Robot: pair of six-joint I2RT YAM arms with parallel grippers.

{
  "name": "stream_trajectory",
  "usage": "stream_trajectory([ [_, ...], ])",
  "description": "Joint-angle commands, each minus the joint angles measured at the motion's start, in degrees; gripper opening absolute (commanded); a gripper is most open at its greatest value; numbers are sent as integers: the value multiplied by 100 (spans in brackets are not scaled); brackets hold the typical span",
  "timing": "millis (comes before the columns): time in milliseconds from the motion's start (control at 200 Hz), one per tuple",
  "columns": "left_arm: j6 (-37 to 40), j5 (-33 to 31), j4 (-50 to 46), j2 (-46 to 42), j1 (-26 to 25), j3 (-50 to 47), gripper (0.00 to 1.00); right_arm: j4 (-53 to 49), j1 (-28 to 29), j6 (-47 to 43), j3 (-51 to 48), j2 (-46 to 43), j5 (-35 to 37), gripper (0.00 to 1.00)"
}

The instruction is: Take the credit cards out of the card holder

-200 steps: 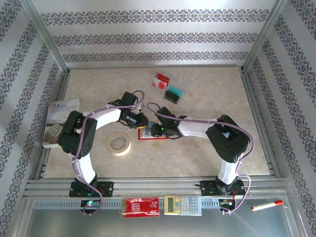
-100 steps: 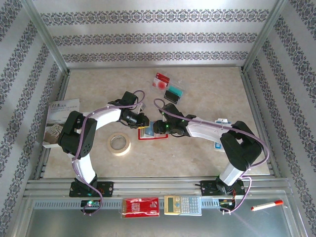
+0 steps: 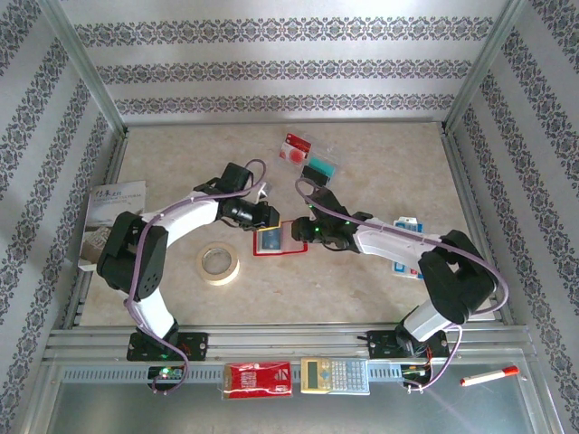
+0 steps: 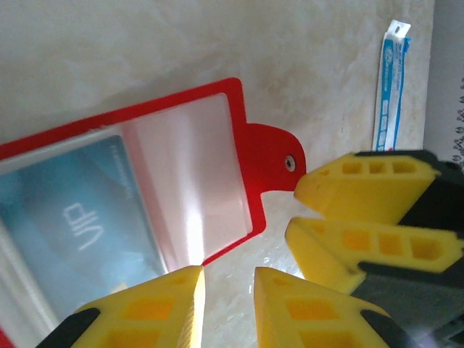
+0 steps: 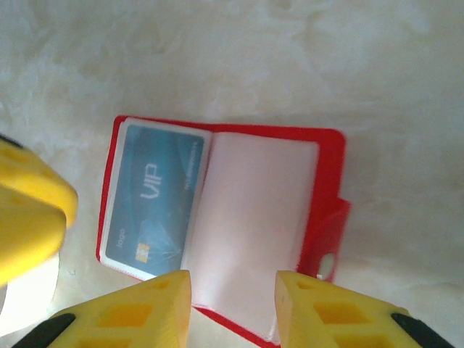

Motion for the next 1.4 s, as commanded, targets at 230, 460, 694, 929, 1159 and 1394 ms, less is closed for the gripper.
stream_trajectory([
  [230, -483, -990, -46, 18, -104, -95, 28, -198, -103, -33, -107, -383, 196, 38],
  [460, -880, -1053, 287, -627, 544, -904, 31, -710, 634, -368, 703, 339, 557, 39],
  [694, -1002, -775, 408, -690, 675, -1115, 34, -1276, 859, -288, 1521, 1381, 889, 41],
  [929, -1176, -355, 731, -513, 601, -1219, 33, -1490, 828, -261, 1771, 1881, 751, 42],
  [1159, -1140, -274, 722, -384, 475, -1173, 30, -1546, 732, -156, 1667, 2110, 702, 39],
  [1394, -1062, -225, 628, -242, 328, -1068, 29, -1538, 665, -149, 1573, 2221, 658, 34],
])
